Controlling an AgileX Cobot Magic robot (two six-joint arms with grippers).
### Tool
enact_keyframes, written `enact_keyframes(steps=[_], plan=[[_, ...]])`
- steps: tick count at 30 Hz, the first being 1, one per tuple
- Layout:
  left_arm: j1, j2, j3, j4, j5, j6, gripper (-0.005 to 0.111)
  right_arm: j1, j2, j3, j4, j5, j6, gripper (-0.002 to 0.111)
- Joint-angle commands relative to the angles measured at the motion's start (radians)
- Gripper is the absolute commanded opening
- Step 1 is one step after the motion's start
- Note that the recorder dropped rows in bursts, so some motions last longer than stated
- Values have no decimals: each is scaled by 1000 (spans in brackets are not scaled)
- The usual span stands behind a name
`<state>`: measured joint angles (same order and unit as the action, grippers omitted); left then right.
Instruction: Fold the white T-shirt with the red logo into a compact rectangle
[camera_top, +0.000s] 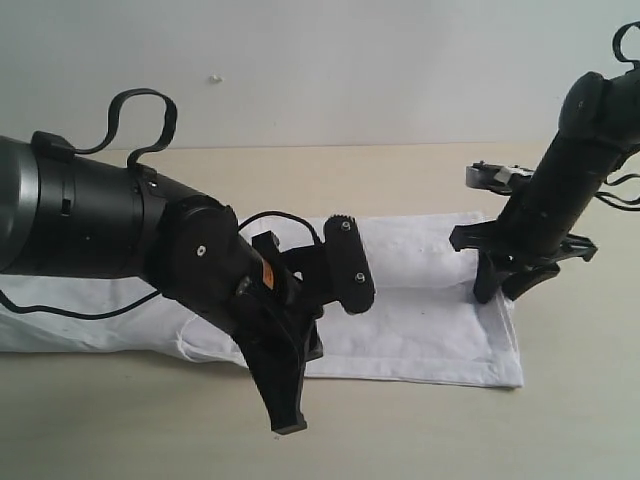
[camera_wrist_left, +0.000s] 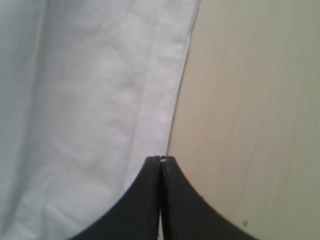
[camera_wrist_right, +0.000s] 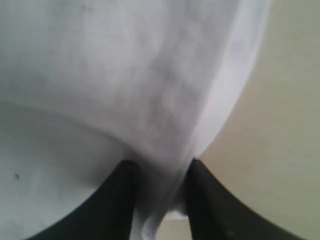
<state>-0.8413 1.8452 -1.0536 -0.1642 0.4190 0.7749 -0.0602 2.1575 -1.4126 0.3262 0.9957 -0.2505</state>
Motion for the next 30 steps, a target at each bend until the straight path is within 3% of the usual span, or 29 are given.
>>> enact_keyframes(steps=[1, 4, 14, 21, 30], plan=[[-6, -6, -5, -10, -14, 2, 0, -5, 2, -2, 107, 44, -109, 14], [-6, -6, -5, -24, -12, 2, 0, -5, 2, -2, 110, 56, -130, 0], [-6, -6, -5, -35, -10, 2, 0, -5, -102, -4, 555, 102, -441, 0], [-6, -6, -5, -35, 5, 2, 0, -5, -118, -41, 430, 35, -354, 1], [-6, -6, -5, -35, 5, 2, 0, -5, -119, -64, 400, 2, -289, 18]])
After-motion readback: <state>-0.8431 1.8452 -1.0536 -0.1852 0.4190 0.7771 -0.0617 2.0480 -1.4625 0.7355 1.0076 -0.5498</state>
